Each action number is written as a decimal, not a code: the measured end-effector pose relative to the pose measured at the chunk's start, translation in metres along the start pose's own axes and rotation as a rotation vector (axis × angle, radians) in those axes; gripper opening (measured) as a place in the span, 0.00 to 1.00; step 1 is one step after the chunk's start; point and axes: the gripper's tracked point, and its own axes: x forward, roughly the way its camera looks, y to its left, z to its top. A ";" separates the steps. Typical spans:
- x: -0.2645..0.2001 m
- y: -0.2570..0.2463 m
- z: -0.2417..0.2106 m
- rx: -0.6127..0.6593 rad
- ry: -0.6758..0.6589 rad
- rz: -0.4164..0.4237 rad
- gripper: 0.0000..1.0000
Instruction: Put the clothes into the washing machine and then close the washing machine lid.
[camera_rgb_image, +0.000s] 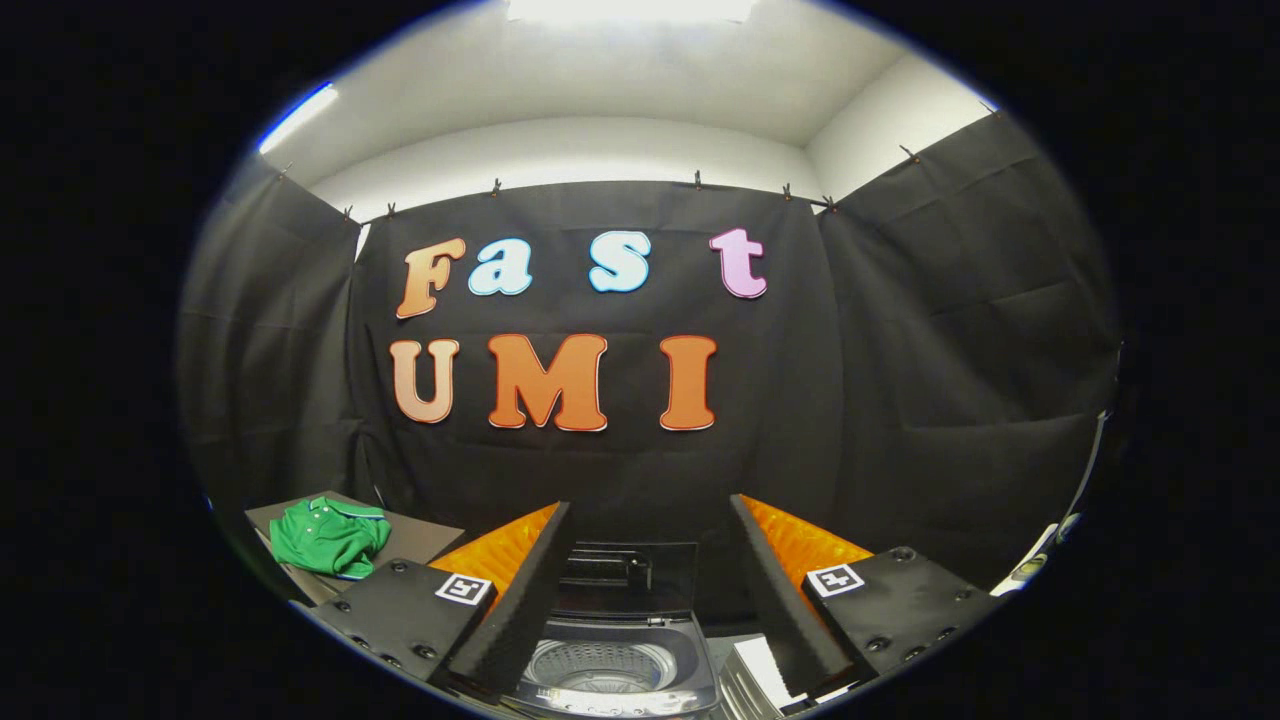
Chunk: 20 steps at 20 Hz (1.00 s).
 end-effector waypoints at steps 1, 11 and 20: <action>0.002 0.001 0.000 0.008 0.000 0.002 0.99; 0.020 0.005 -0.004 0.019 0.002 0.008 0.99; 0.026 -0.005 -0.009 0.034 0.022 -0.004 0.99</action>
